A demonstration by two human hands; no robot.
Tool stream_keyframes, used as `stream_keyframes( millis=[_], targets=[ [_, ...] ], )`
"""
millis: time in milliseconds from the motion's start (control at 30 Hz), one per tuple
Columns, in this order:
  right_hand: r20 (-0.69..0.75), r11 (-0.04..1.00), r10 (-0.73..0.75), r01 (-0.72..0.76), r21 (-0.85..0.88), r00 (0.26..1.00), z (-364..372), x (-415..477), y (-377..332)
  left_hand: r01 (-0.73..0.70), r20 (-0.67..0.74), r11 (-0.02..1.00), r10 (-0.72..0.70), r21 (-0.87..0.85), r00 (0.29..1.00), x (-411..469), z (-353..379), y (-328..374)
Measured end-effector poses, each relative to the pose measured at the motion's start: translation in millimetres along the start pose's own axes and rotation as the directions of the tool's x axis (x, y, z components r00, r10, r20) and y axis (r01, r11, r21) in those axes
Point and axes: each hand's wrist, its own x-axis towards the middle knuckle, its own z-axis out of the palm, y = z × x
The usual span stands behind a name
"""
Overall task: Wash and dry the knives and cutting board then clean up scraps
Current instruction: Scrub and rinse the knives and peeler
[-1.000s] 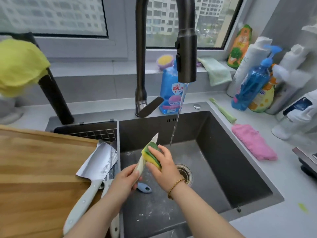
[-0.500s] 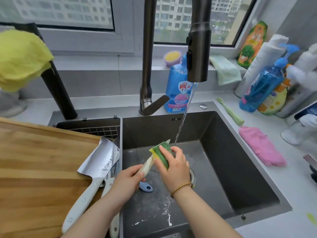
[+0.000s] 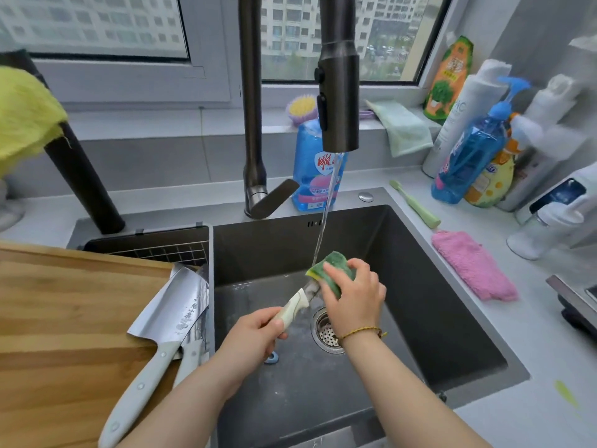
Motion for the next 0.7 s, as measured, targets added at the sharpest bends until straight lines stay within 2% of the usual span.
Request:
stream_keyframes(
  millis=[100,233,367,400,533,633,700],
  targets=[
    [-0.048,0.983,-0.176,0.178,0.045,0.983,3.3,-4.3,3.2,0.02,0.028,0.998,-0.018,-0.057,0.999,0.4,-3.5,0.4],
    [-0.02,0.999,-0.016,0.016,0.029,1.0,0.3,2.1,-2.4,0.046,0.051,0.994,-0.041,-0.102,0.998,2.3,-1.0,1.7],
    [-0.032,0.987,-0.162,0.162,0.015,0.986,1.2,-1.5,-6.1,0.076,0.054,0.984,-0.068,-0.162,0.996,7.5,-4.3,5.0],
    [-0.021,0.987,-0.16,0.16,0.008,0.987,0.4,1.3,-4.1,0.071,0.058,0.986,-0.063,-0.148,0.996,8.4,-5.2,5.1],
    [-0.007,0.999,0.002,-0.002,0.035,1.0,-1.6,9.7,-2.1,0.061,0.073,0.991,-0.053,-0.116,0.996,10.2,-1.9,7.2],
    [-0.005,0.991,-0.129,0.129,0.048,0.992,1.0,4.3,-1.4,0.081,0.071,0.986,-0.072,-0.143,0.995,12.4,-1.9,9.7],
    [0.021,0.994,-0.104,0.103,0.041,0.994,-0.6,6.1,1.3,0.086,0.078,0.986,-0.075,-0.146,0.994,13.9,-1.2,11.7]
  ],
)
